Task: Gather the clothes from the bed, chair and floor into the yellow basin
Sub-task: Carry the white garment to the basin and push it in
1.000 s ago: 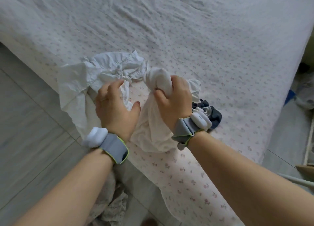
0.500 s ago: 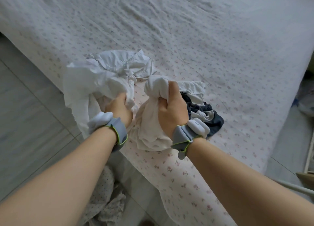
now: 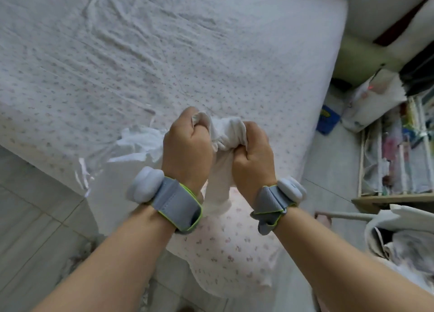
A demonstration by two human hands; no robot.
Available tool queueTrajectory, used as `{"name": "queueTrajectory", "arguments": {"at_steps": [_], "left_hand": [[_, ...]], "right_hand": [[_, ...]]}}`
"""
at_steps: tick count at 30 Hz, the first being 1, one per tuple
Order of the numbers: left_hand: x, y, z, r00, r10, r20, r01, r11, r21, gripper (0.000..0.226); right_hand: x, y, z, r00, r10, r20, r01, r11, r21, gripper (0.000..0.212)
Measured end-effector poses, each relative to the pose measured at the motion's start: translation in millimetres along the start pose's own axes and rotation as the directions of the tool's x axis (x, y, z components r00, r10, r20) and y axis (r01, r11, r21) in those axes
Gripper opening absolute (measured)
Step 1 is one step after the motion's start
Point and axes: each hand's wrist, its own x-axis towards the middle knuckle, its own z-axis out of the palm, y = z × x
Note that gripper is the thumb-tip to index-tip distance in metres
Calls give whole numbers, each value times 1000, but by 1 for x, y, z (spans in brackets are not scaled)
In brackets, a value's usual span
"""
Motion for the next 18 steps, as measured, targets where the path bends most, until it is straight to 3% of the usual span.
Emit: {"name": "queueTrajectory", "arguments": {"at_steps": [3,5,10,13,18], "left_hand": [[-14,30,29,992,49,119,-43,997,-58,29],[-41,65,71,962,98,254,-75,992,-99,29],[-94,121,133,910,160,381,-74,970,-230,26],[-138,147,175,818,265,511,-137,952,-274,28],[-240,170,249,707,198,679,67,937,-343,30]], "right_hand": [[-8,-5,-42,998,3,-64,-1,1000,29,30],[-18,-2,-100,981,9,-191,-6,1000,21,27],[-49,12,-198,916,12,-401,-32,999,-42,21],[-84,31,-263,870,69,-489,-116,991,-67,15],[-164,74,-361,749,161,-643,-271,960,-75,18]]}}
